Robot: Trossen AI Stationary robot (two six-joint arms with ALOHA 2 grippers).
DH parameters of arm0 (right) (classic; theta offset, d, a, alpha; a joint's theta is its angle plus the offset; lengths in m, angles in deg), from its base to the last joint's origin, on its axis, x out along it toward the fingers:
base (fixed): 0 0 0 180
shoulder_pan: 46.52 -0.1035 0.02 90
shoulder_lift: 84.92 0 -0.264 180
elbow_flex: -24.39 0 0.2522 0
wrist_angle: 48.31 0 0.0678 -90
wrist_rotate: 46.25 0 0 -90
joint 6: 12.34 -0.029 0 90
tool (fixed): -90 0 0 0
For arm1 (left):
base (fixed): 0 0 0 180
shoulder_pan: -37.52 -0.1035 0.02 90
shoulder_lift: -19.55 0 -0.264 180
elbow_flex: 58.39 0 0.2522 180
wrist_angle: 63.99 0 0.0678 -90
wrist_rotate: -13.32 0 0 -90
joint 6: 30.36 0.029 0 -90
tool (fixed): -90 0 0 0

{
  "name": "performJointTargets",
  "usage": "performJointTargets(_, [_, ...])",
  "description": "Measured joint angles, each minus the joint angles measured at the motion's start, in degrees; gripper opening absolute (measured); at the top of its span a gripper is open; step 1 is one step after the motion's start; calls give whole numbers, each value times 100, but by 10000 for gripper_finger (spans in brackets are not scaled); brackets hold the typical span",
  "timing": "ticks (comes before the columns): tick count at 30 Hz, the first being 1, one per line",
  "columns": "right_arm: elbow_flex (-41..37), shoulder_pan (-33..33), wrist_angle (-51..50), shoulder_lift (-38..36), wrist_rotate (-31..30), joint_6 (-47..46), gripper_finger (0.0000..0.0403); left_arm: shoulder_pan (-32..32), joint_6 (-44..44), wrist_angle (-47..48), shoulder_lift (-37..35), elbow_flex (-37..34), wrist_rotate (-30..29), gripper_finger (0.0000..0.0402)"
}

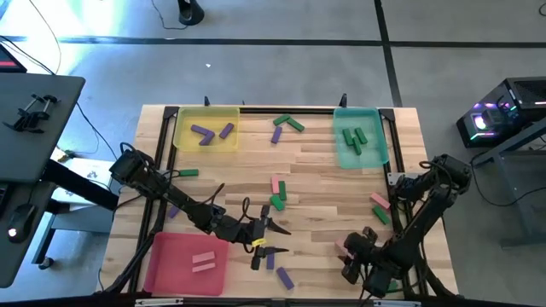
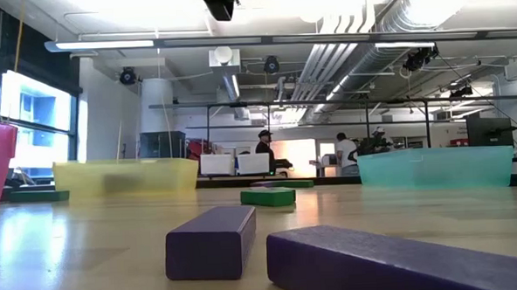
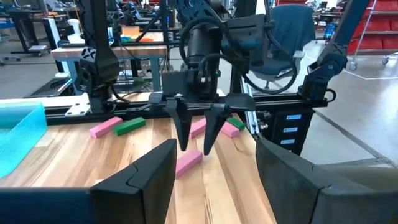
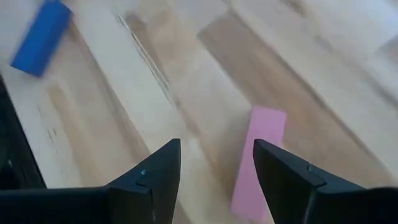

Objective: Sort blocks
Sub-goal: Put the pink wooden block into the pink bin

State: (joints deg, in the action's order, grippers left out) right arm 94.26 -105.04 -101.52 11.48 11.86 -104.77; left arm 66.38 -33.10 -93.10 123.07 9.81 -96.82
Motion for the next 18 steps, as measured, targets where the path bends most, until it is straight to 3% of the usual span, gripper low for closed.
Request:
performJointTargets(12, [-246, -427, 366, 1080, -984, -203, 182, 0, -118, 99, 0, -2, -4, 209])
performJointTargets(18, [-254, -536, 392, 1479, -1650, -485, 116, 20, 109, 9, 0, -2, -4, 209])
